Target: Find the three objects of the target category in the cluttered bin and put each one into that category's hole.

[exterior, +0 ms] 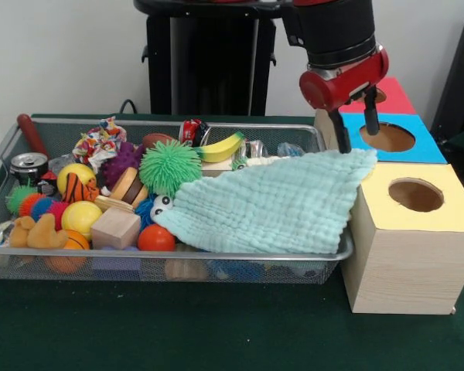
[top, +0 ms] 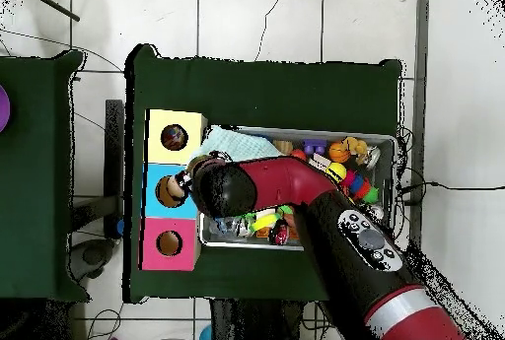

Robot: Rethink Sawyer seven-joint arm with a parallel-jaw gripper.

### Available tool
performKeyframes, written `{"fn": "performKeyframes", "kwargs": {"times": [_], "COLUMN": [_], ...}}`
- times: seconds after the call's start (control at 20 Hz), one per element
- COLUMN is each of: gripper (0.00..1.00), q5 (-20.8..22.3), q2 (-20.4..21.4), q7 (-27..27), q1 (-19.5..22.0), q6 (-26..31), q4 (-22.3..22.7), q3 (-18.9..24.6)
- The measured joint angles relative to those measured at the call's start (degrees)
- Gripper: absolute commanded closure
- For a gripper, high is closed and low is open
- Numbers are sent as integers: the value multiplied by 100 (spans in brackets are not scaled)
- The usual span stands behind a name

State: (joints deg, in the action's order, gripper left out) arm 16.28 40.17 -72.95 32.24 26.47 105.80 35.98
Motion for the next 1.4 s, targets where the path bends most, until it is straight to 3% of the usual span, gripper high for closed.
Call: {"fn": "performKeyframes", "kwargs": {"times": [0.5, 0.8, 1.4], "gripper": [0, 0, 0], "q5": [18, 38, 712], "q2": [5, 91, 162], "q7": [0, 0, 0], "q1": [-181, -213, -61], "q6": [39, 339, 931], "q4": [-8, -67, -337], "q3": [-331, -617, -918]}}
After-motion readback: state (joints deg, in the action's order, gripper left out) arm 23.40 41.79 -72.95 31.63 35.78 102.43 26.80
